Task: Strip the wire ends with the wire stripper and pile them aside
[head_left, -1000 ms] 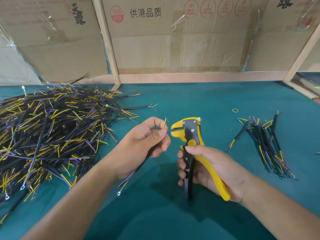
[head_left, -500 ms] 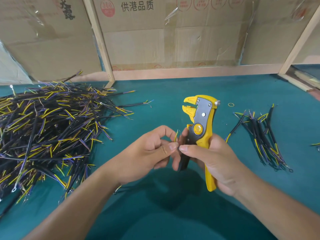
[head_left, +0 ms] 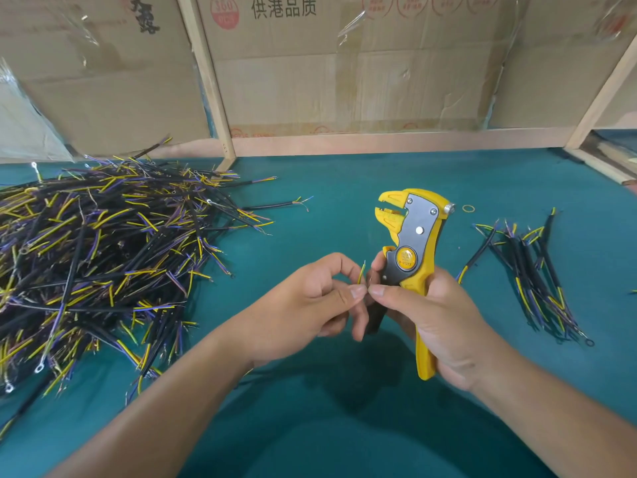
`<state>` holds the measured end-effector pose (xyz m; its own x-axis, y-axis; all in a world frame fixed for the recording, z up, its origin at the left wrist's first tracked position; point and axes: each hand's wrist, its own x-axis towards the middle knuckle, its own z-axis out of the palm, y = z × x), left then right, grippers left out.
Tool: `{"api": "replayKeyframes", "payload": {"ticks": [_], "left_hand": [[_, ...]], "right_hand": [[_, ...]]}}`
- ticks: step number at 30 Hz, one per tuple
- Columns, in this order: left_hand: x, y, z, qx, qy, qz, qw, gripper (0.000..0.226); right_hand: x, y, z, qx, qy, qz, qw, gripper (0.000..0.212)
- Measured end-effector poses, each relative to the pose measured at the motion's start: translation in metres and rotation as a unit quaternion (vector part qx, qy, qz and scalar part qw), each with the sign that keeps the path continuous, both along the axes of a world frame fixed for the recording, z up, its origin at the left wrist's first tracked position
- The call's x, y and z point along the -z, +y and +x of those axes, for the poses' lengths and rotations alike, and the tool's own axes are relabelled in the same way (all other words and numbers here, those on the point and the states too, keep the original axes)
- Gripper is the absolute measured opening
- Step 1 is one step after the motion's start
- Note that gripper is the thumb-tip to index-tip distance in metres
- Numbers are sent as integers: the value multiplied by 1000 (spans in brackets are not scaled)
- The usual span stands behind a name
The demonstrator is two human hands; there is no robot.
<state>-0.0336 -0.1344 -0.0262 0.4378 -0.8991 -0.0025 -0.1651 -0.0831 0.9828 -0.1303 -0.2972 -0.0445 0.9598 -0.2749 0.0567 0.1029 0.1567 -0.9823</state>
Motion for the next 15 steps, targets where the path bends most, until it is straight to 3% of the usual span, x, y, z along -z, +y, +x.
{"api": "replayKeyframes", "payload": {"ticks": [15], "left_hand": [[0,1,4,-35,17,-12,999,17]], "right_hand": [[2,-4,1,4,-2,-75,997,11]]}}
